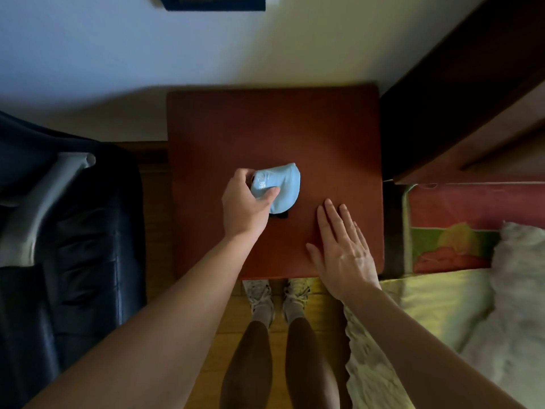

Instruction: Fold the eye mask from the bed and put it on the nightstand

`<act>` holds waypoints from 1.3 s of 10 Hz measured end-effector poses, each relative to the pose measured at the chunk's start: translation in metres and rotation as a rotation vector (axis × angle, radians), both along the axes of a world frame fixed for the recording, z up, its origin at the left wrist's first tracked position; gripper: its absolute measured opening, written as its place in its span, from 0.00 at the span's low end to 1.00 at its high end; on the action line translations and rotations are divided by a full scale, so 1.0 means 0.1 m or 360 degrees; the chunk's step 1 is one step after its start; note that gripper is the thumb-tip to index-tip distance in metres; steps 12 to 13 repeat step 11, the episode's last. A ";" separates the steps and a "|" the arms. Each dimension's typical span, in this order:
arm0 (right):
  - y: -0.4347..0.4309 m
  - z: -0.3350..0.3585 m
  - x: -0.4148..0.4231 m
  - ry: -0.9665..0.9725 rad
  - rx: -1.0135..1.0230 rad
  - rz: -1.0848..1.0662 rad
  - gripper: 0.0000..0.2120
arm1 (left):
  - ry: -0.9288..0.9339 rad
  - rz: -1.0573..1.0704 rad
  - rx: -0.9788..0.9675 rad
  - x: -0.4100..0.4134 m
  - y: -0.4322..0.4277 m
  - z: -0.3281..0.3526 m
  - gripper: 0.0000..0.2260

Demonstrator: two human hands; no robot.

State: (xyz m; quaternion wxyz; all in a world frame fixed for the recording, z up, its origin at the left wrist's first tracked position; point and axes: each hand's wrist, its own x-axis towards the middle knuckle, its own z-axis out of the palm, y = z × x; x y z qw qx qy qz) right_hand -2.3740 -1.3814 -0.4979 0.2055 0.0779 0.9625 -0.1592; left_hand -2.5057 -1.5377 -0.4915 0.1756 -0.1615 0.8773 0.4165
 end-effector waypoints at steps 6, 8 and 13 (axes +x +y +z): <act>0.07 -0.05 0.04 -0.0049 0.0067 0.0083 0.35 | 0.0354 -0.1677 -0.0981 0.44 -0.22 0.05 0.34; 0.06 -0.06 0.06 -0.0055 0.0065 0.0096 0.35 | 0.0369 -0.1655 -0.0981 0.38 -0.15 0.04 0.34; 0.11 0.58 -0.20 -0.0215 -0.0030 0.0143 0.34 | 0.0467 -0.1613 -0.0932 0.24 -0.18 0.76 0.30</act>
